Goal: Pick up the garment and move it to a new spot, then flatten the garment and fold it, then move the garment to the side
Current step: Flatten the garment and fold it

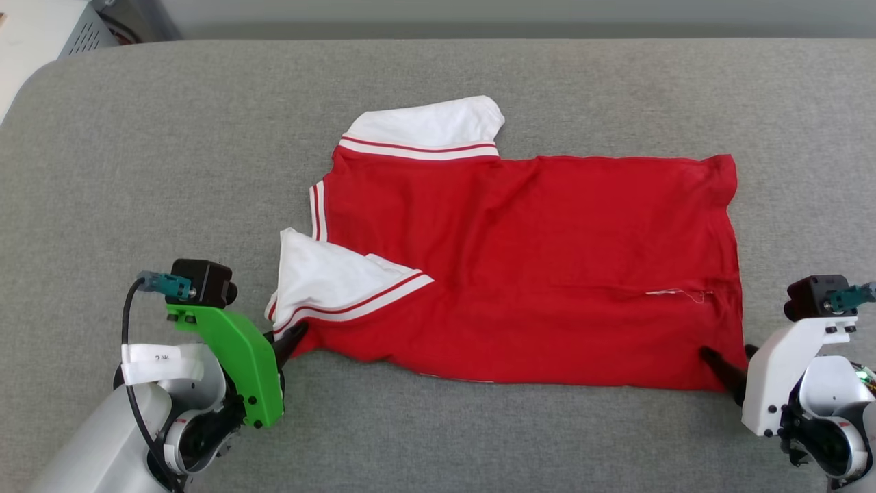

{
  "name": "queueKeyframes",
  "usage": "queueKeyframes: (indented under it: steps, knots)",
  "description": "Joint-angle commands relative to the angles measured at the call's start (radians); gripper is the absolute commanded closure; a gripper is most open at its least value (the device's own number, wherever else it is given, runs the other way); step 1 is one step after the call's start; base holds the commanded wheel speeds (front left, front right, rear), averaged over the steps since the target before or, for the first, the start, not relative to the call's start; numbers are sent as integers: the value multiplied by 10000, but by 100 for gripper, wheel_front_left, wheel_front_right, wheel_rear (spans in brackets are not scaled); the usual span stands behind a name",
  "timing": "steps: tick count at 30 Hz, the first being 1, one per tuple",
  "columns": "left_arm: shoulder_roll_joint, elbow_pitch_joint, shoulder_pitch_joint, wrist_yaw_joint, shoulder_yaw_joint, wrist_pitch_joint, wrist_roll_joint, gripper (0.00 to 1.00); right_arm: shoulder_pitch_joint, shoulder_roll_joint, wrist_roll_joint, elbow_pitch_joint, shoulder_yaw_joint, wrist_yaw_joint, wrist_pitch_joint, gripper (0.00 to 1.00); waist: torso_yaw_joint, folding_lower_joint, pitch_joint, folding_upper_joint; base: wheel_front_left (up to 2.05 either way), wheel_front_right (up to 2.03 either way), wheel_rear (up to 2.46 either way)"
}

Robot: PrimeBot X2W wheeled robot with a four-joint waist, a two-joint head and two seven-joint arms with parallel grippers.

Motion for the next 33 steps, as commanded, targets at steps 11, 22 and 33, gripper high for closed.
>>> queueKeyframes:
  steps: [11, 22, 33]
  knots:
    - [-22, -20, 464, 181, 172, -794, 266, 100, -484, 76, 275, 612, 309, -7, 751, 100, 96, 0, -210, 0, 0, 0, 0]
    - [141, -379, 1628, 540, 266, -1012, 25, 100, -51, -158, 500, -39, 430, -7, 619, 100, 146, 0, -1865, 0, 0, 0, 0]
    - [722, -1628, 3606, 1510, 468, -844, -360, 100, 1643, -139, 640, -1138, 143, -7, 1013, 100, 297, 0, -2819, 0, 0, 0, 0]
